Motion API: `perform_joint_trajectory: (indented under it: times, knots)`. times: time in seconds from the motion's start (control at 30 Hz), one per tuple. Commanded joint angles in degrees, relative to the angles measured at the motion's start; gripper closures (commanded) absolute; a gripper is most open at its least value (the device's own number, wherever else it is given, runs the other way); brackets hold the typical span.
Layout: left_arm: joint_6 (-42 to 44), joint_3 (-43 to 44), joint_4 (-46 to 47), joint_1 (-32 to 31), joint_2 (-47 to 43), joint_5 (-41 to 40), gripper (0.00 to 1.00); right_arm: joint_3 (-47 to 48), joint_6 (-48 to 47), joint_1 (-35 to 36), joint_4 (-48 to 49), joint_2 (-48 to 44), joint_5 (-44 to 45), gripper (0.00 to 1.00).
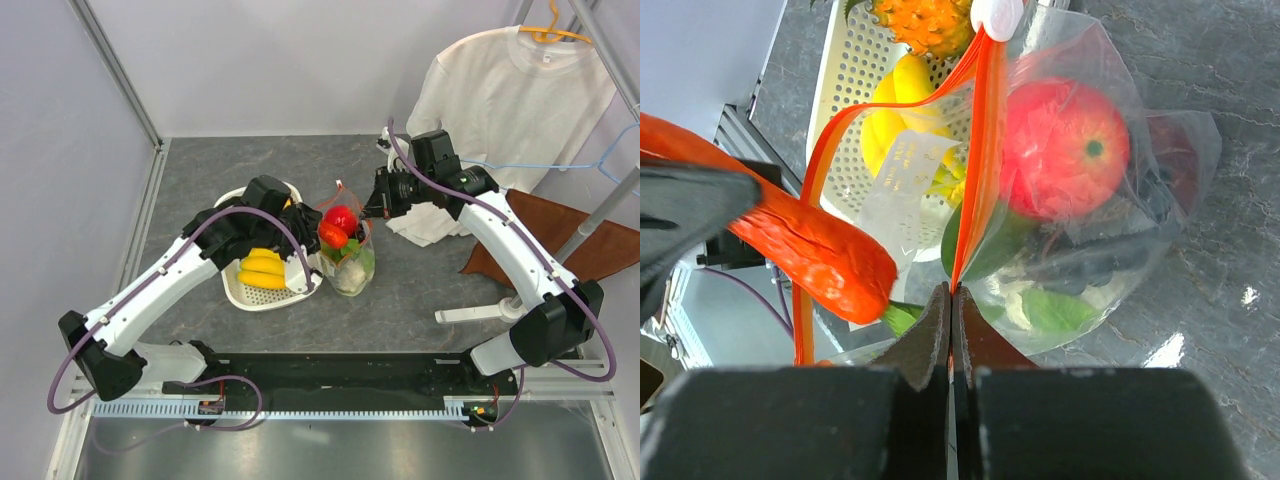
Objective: Place the food in the zip-top bag and seal the zipper
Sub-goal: Place the fake vegetable in the zipper food storage bag.
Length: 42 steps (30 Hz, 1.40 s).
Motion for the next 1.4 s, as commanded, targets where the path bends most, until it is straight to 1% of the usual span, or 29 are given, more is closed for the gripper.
perform_joint_trajectory:
  times: [0.0,0.07,0.27,0.33,0.4,0.47,0.5,0.57,0.6,0.67,0.7,0.77,0.8,0.83,0.87,0.93,0.97,1.0,1.03,1.07,1.1,1.13,1.17,1.2,1.23,1.27,1.3,1.33,1.37]
  knots:
    - [32.9,0.9,-1.8,-2.1,1.6,2.3,0.78,2.7,0.1,0.6,2.2,0.3,-1.0,1.0]
    - [33.3,1.0,-1.0,-3.1,2.3,3.0,0.76,2.5,0.0,0.6,2.3,0.3,-1.0,1.0]
    - [31.0,-0.8,11.0,-4.2,3.2,7.1,0.46,2.3,-0.3,0.6,2.3,0.3,-1.0,1.0]
    - [26.4,-1.1,17.1,-4.4,3.2,6.5,0.2,2.3,-0.4,0.6,2.3,0.1,-1.1,1.0]
    - [20.9,-0.6,19.6,-4.4,2.7,5.2,0.01,2.4,-0.6,0.6,2.2,-0.1,-1.0,1.0]
    - [15.8,-0.1,20.6,-4.4,1.9,4.3,0.0,2.6,-0.7,0.6,2.1,-0.1,-1.0,1.0]
    - [8.7,0.1,21.5,-4.4,0.6,4.1,0.0,2.6,-0.7,0.6,2.1,-0.3,-0.9,1.0]
    - [-0.1,2.1,23.5,-4.3,-0.3,2.4,0.0,2.5,-0.9,0.6,2.0,-0.4,-0.8,1.0]
    - [-11.5,3.3,24.3,-3.9,-0.8,1.5,0.0,2.5,-0.8,0.6,2.0,-0.5,-0.8,1.0]
    - [-24.2,8.3,25.5,-1.5,-0.7,0.6,0.0,2.2,-1.0,0.6,2.0,-0.7,-0.8,1.0]
    - [-36.7,9.7,25.4,-0.1,-0.8,0.5,0.0,2.2,-1.0,0.6,2.0,-0.8,-0.7,1.0]
    - [-46.8,11.5,25.2,3.2,-1.3,-2.0,0.0,2.4,-1.1,0.6,2.0,-0.8,-0.6,1.0]
    - [-55.1,11.4,25.2,3.6,-1.6,-3.5,0.0,2.6,-1.3,0.6,2.0,-0.8,-0.4,1.0]
    - [-58.7,11.4,24.1,3.8,-2.5,-4.4,0.0,2.7,-1.3,0.6,1.9,-0.8,-0.4,1.0]
    - [-61.5,12.0,19.3,4.2,-3.0,-3.2,0.0,2.8,-1.2,0.6,2.0,-0.8,-0.3,1.0]
    - [-68.9,13.3,12.8,5.0,-3.9,3.7,0.06,2.9,-1.3,0.6,1.7,-0.7,-0.3,1.0]
    - [-71.8,13.5,10.2,5.7,-4.9,10.7,0.1,2.9,-1.2,0.7,1.7,-0.8,-0.4,1.0]
    - [-77.8,13.3,7.2,5.9,-5.4,14.1,0.17,2.8,-1.4,0.6,1.6,-0.9,-0.3,1.0]
    - [-80.9,12.6,6.0,6.5,-5.9,17.8,0.2,2.7,-1.7,0.6,1.6,-1.1,-0.1,1.0]
    - [-83.5,10.5,5.2,8.1,-7.0,26.5,0.21,2.7,-2.0,0.6,1.5,-1.1,0.1,1.0]
    - [-88.4,8.9,4.9,9.0,-7.8,31.1,0.23,2.7,-2.3,0.6,1.5,-1.5,0.1,1.0]
    - [-90.2,4.9,5.3,10.1,-8.5,39.0,0.26,2.6,-2.6,0.6,1.3,-1.7,0.1,1.0]
    - [-94.1,2.5,6.3,10.3,-10.8,41.2,0.3,2.6,-2.8,0.6,1.2,-1.8,0.1,1.0]
    - [-97.9,-0.7,13.3,10.5,-12.2,42.5,0.3,2.5,-3.1,0.6,1.0,-1.9,0.0,1.0]
    - [-101.3,-7.4,17.2,11.6,-13.7,45.6,0.3,2.3,-3.2,0.6,1.0,-2.1,-0.1,1.0]
    - [-106.8,-10.7,22.2,12.3,-15.4,47.2,0.3,2.1,-3.2,0.6,1.0,-2.1,-0.1,1.0]
    - [-109.9,-14.1,32.4,12.5,-18.3,47.9,0.3,2.0,-3.3,0.6,1.0,-2.1,-0.1,1.0]
    - [-111.8,-19.8,37.8,12.6,-19.7,47.6,0.3,1.9,-3.2,0.6,1.0,-2.1,-0.1,1.0]
    - [-116.3,-22.2,42.3,12.6,-20.6,46.8,0.3,1.9,-3.4,0.6,1.0,-2.0,-0.2,1.0]
